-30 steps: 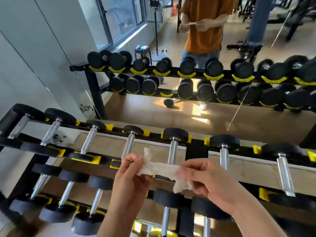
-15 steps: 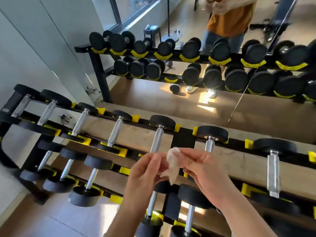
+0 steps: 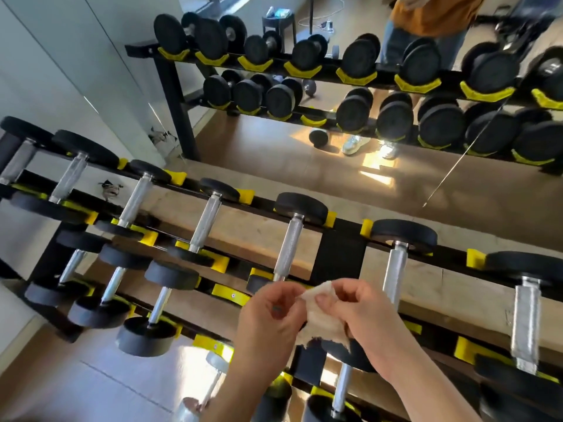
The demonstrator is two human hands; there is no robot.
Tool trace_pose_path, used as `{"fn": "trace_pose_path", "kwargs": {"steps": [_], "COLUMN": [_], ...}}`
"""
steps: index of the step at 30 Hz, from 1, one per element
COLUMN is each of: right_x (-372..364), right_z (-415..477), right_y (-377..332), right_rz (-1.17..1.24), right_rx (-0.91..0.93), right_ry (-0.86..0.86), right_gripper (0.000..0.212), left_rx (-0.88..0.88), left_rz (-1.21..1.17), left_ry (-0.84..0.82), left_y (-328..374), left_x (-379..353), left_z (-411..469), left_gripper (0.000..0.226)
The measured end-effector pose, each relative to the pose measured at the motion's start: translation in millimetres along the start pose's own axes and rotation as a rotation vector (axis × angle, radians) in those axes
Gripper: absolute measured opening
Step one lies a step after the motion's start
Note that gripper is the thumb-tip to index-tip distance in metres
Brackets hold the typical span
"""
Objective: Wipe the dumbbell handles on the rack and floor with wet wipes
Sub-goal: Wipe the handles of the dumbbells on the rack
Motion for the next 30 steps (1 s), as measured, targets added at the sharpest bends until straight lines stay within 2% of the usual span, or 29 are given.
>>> {"fn": "trace_pose_path", "kwargs": {"steps": [2,4,8,12,13,16,18,21,25,30], "right_x": [-2,-5,-11,-25,-26,-36,-45,-49,-45,-18], "right_z": [10,22,52,88,96,119,130,142,149,174], "right_y": [3,4,19,36,38,33,34,33,23,-2], "right_rz": [-0.098,-0.098,0.296,0.404,0.342,-0.154,-0.432,-0.677,-0.854,-0.771], "right_rx": [0.005,0.014,-0.078,-0.084,-0.048,0.149,0.263,0.43,0.679,0.75], "right_ry": [0.005,-0.002,0.074,0.244,0.295,0.312,0.29,0.298,0.348,0.665], "right_gripper": [0.009,0.01,0.013,0.032,0.031,0.011,0.015,0.015,0.013,0.015], "left_rx": [0.016,0.086,0.144,0.093,0.097,0.08,0.029,-0.061,-0.213,-0.375], "left_rz": [0.011,-0.075,-0.183,-0.046,-0.014,0.185,0.298,0.358,0.411,0.589], "left_ry": [-0.022,-0.127,-0.194,-0.198,-0.185,-0.101,-0.086,-0.115,-0.176,-0.146], "left_y": [-11,-21,-33,-46,-51,-64,-68,-71,-74,-80], "left_x": [5,5,16,24,24,24,20,18,18,7], "left_z": [14,26,56,100,111,142,155,164,157,146], "left_gripper": [0.017,0.011,0.012,0.02,0.023,0.024,0.024,0.022,0.028,0.047]}}
Point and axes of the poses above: each hand's wrist, its own z-axis towards the middle knuckle, its own x-axis out of the back of the hand, y = z × x, the point moved 8 cm from there along z, towards the middle knuckle, and after that the axes turned 5 degrees about x, right-handed, at the moved point
